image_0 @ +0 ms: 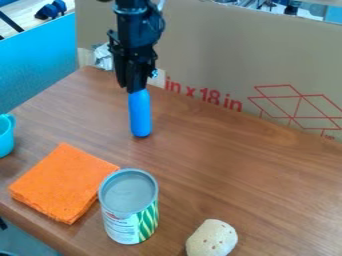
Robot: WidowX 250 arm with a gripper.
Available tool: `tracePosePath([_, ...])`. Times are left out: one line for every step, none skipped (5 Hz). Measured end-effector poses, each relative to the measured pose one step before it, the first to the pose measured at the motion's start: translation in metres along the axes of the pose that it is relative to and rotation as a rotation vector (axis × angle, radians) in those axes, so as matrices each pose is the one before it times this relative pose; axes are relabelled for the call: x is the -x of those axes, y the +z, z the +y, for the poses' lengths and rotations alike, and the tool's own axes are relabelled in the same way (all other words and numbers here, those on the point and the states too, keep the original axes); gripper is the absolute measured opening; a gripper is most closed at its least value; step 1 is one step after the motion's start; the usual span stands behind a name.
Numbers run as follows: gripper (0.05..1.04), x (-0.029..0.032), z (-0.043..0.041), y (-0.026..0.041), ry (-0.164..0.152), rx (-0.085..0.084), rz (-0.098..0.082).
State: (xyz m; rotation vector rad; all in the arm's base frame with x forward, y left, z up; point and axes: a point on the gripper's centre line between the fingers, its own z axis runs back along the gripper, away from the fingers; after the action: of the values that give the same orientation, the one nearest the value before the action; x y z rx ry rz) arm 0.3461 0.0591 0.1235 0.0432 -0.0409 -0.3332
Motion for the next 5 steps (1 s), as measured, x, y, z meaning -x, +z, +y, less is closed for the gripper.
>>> tracePosePath([0.336,0.01349,0.01402,0.02973,0.0263,0.0285,-0.0789])
tracePosePath([0.336,0.0304,0.04574,0.03149,0.1103,-0.0388,-0.0532])
tracePosePath([0.336,0.02089,0.04314,0.00451,0.0913,-0.0704,0.0483])
tracePosePath([0.336,-0.0008,0.02188,-0.03257,0.0296,0.0093,0.1048])
tracePosePath([0.336,-0.00889,0.02156,-0.02235,0.0241,0.0172,0.0592])
